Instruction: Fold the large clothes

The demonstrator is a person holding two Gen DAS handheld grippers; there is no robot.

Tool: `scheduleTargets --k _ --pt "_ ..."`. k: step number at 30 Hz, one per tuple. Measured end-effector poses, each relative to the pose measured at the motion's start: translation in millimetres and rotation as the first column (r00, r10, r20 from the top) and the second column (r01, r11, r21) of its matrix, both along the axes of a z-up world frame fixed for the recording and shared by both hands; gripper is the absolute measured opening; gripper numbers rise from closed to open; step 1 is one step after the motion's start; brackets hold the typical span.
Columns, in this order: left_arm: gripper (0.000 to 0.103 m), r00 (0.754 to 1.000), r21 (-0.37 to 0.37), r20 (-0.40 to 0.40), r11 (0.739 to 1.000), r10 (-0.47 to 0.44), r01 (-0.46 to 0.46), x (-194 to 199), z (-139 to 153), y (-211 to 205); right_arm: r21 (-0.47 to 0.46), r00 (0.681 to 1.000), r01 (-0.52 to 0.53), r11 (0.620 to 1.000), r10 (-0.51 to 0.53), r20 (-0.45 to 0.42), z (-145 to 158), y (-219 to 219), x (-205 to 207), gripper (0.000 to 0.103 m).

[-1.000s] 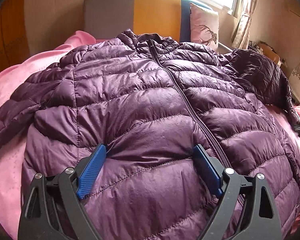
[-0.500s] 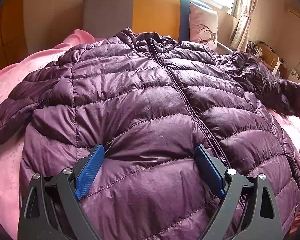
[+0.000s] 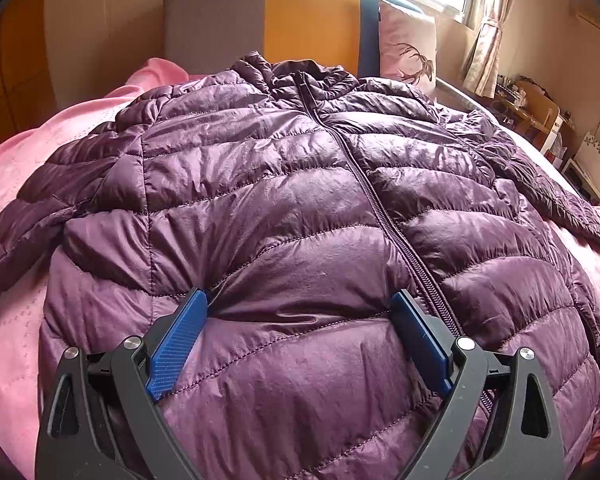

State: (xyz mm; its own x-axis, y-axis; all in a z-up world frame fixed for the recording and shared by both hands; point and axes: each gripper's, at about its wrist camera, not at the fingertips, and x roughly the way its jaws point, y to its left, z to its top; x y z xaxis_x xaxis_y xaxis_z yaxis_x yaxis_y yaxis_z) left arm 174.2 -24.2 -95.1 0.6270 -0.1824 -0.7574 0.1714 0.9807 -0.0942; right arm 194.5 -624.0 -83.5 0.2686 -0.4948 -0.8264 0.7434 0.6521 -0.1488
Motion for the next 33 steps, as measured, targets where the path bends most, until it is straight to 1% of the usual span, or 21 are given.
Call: scheduleTargets --k 1,2,3,4,5,6,7,8,10,13,15,16,17,18,20,22,24,27,29,31,33 --pt "0.093 1.000 0.000 0.000 1.000 -0.001 0.001 0.0 -0.4 0.0 -0.024 1.000 0.013 1.000 -0.013 -0.008 -0.4 2.7 -3.3 0.011" --pt "0.093 1.000 0.000 -0.001 1.000 -0.002 0.002 0.3 -0.6 -0.2 -0.057 1.000 0.014 0.998 -0.015 -0.006 3.3 6.0 -6.3 0.027" --pt "0.094 1.000 0.002 -0.001 1.000 -0.003 0.003 0.8 -1.0 -0.7 -0.088 1.000 0.002 0.996 -0.001 0.018 11.5 14.6 -8.4 0.034" --pt "0.094 1.000 0.004 -0.001 1.000 -0.005 0.005 1.1 -1.4 -1.1 -0.136 0.998 -0.026 0.990 0.033 0.051 25.3 31.1 -9.2 0.050" --pt "0.095 1.000 0.007 -0.002 1.000 -0.005 0.005 1.8 -1.7 -1.4 -0.173 0.994 -0.056 0.983 0.071 0.083 37.6 47.5 -8.5 0.062" --pt "0.095 1.000 0.009 -0.001 1.000 -0.005 0.005 1.2 -1.9 -1.9 -0.199 0.984 -0.092 0.976 0.120 0.128 50.1 68.6 -6.3 0.066" --pt "0.095 1.000 0.012 -0.001 1.000 -0.004 0.004 1.2 -2.0 -2.2 -0.194 0.972 -0.134 0.972 0.167 0.167 59.8 83.6 -1.1 0.072" --pt "0.095 1.000 0.014 0.000 1.000 -0.004 0.004 0.8 -1.9 -2.7 -0.160 0.950 -0.203 0.966 0.234 0.208 66.2 102.4 7.6 0.072" --pt "0.095 1.000 0.014 0.000 1.000 -0.004 0.004 0.6 -1.8 -2.8 -0.089 0.888 -0.351 0.932 0.361 0.286 72.7 151.5 31.7 0.072" --pt "0.095 1.000 0.015 0.000 1.000 -0.004 0.004 0.8 -1.9 -2.7 -0.021 0.794 -0.524 0.852 0.497 0.349 70.1 229.3 72.2 0.072" --pt "0.095 1.000 0.013 0.001 1.000 -0.005 0.005 0.8 -1.9 -2.6 -0.029 0.752 -0.590 0.807 0.562 0.344 64.4 277.3 99.2 0.071" --pt "0.095 1.000 0.012 0.001 1.000 -0.004 0.004 0.7 -1.8 -2.7 -0.013 0.745 -0.609 0.793 0.577 0.336 56.3 294.3 113.8 0.071" --pt "0.095 1.000 0.011 0.001 1.000 -0.004 0.004 0.6 -1.7 -2.7 0.015 0.749 -0.613 0.790 0.576 0.328 47.2 299.8 127.0 0.071" --pt "0.095 1.000 0.008 0.001 1.000 -0.003 0.003 0.3 -1.6 -2.3 0.037 0.764 -0.607 0.793 0.571 0.302 34.8 302.1 139.1 0.071" --pt "0.095 1.000 0.002 0.001 1.000 0.000 0.000 -0.1 -1.4 -1.7 0.073 0.819 -0.557 0.827 0.532 0.216 4.5 289.9 155.9 0.062" --pt "0.095 1.000 -0.006 0.002 1.000 0.002 -0.002 -1.2 -1.7 -0.8 0.062 0.867 -0.491 0.869 0.480 0.135 -20.1 272.0 155.0 0.065" --pt "0.095 1.000 -0.018 -0.001 1.000 0.004 -0.004 -3.3 -2.4 0.7 0.096 0.895 -0.433 0.896 0.416 0.162 -29.3 248.5 143.6 0.066" --pt "0.095 1.000 -0.025 0.003 1.000 0.003 -0.003 -5.2 -2.5 3.4 0.113 0.910 -0.397 0.911 0.374 0.182 -29.9 223.1 131.6 0.066" --pt "0.095 1.000 -0.027 0.002 1.000 0.002 -0.002 -4.7 -2.5 4.5 0.102 0.912 -0.395 0.913 0.376 0.166 -28.0 218.5 131.0 0.073" --pt "0.095 1.000 -0.030 0.000 1.000 0.001 -0.001 -3.9 -2.2 6.5 0.084 0.919 -0.379 0.922 0.365 0.146 -23.7 213.6 129.6 0.076" --pt "0.095 1.000 -0.029 0.000 1.000 0.000 0.000 -3.2 -2.0 7.5 0.057 0.938 -0.328 0.943 0.318 0.137 -15.9 203.2 119.8 0.078"
